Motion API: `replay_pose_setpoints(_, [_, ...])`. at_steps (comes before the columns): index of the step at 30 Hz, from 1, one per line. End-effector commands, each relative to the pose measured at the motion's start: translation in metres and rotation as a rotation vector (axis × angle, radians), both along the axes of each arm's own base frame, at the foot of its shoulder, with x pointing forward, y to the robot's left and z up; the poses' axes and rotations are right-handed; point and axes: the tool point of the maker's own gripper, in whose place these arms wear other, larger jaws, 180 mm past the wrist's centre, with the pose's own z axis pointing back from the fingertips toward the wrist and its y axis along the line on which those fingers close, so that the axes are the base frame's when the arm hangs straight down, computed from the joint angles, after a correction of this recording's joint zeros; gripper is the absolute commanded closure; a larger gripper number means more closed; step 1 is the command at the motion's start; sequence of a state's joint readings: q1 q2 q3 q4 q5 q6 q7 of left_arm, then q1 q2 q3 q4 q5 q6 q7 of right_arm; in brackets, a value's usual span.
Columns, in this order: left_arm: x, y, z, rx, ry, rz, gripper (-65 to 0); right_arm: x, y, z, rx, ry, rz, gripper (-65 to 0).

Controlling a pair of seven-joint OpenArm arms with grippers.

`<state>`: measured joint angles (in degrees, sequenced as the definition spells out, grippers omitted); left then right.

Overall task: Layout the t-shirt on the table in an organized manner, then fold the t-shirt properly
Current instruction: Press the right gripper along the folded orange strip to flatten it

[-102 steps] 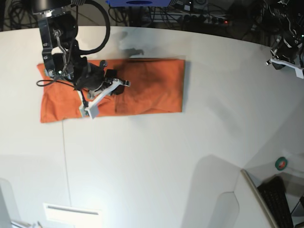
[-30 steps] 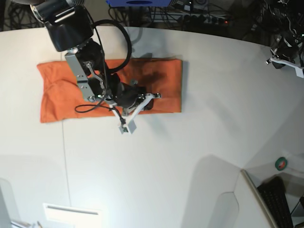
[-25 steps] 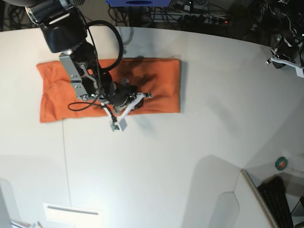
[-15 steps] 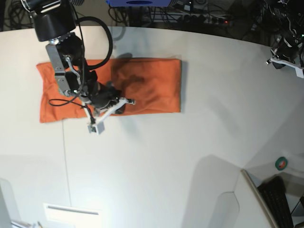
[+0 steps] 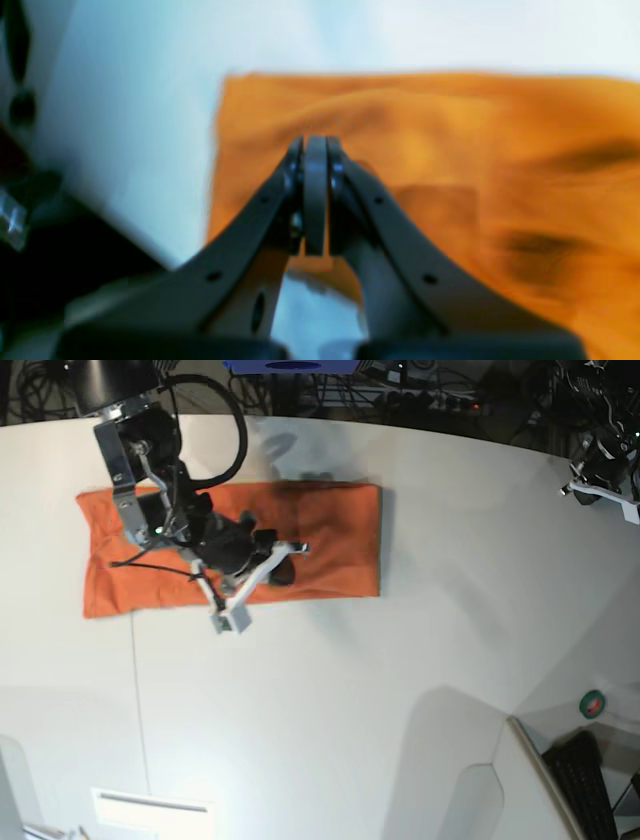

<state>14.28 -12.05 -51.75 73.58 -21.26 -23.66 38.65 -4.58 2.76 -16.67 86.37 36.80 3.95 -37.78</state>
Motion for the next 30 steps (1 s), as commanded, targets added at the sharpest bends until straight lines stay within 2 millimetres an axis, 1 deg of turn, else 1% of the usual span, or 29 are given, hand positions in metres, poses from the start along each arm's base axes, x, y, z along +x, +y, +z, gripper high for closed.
replay_pose_setpoints(1, [0.007, 0.01, 0.013, 0.031, -0.036, -0.004, 0.0, -0.002, 0.02, 0.011, 0.041, -0.031, 0.057, 0.0])
replay_pose_setpoints(3, [0.008, 0.01, 0.013, 0.03, -0.038, -0.003, 0.0, -0.022, 0.043, 0.001, 0.038, 0.0, 0.146, 0.0])
replay_pose_setpoints(5, [0.008, 0.01, 0.013, 0.029, -0.039, -0.003, 0.0, -0.03, 0.063, -0.004, 0.035, 0.012, 0.212, 0.0])
replay_pose_setpoints(7, [0.008, 0.01, 0.013, 0.029, -0.039, -0.003, 0.0, -0.04, 0.077, -0.014, 0.025, 0.045, 0.262, 0.0])
replay_pose_setpoints(9, [0.008, 0.01, 0.013, 0.029, -0.039, -0.003, 0.0, -0.042, 0.085, -0.024, 0.016, 0.068, 0.279, 0.0])
replay_pose_setpoints(12, [0.006, 0.01, 0.013, 0.029, -0.035, -0.003, 0.0, -0.043, 0.081, -0.046, -0.007, 0.098, 0.252, 0.0])
replay_pose_setpoints(15, [0.005, 0.01, 0.012, 0.029, -0.033, -0.003, 0.0, -0.045, 0.07, -0.068, -0.04, 0.135, 0.225, 0.0])
replay_pose_setpoints(16, [0.005, 0.01, 0.012, 0.029, -0.033, -0.003, 0.0, -0.045, 0.069, -0.069, -0.043, 0.135, 0.223, 0.0])
replay_pose_setpoints(17, [0.005, 0.01, 0.012, 0.029, -0.033, -0.003, 0.0, -0.042, 0.069, -0.066, -0.039, 0.122, 0.223, 0.0])
replay_pose_setpoints(20, [0.007, 0.01, 0.014, 0.032, -0.038, -0.005, 0.0, -0.031, 0.08, -0.037, 0.007, 0.047, 0.225, 0.0])
replay_pose_setpoints(21, [0.008, 0.01, 0.014, 0.032, -0.039, -0.004, 0.0, -0.033, 0.083, -0.03, 0.018, 0.039, 0.235, 0.0])
replay_pose_setpoints(23, [0.008, 0.01, 0.014, 0.032, -0.041, -0.004, 0.0, -0.031, 0.087, -0.019, 0.028, 0.027, 0.254, 0.0])
replay_pose_setpoints(25, [0.008, 0.01, 0.014, 0.032, -0.041, -0.004, 0.0, -0.024, 0.09, -0.01, 0.032, 0.006, 0.259, 0.0])
replay_pose_setpoints(27, [0.008, 0.01, 0.014, 0.032, -0.039, -0.004, 0.0, -0.016, 0.09, -0.01, 0.021, -0.005, 0.262, 0.0])
replay_pose_setpoints(28, [0.007, 0.01, 0.014, 0.033, -0.039, -0.005, 0.0, -0.012, 0.087, -0.015, 0.008, 0.003, 0.258, 0.0])
replay_pose_setpoints(30, [0.007, 0.01, 0.014, 0.034, -0.036, -0.005, 0.0, -0.005, 0.077, -0.032, -0.028, 0.033, 0.238, 0.0])
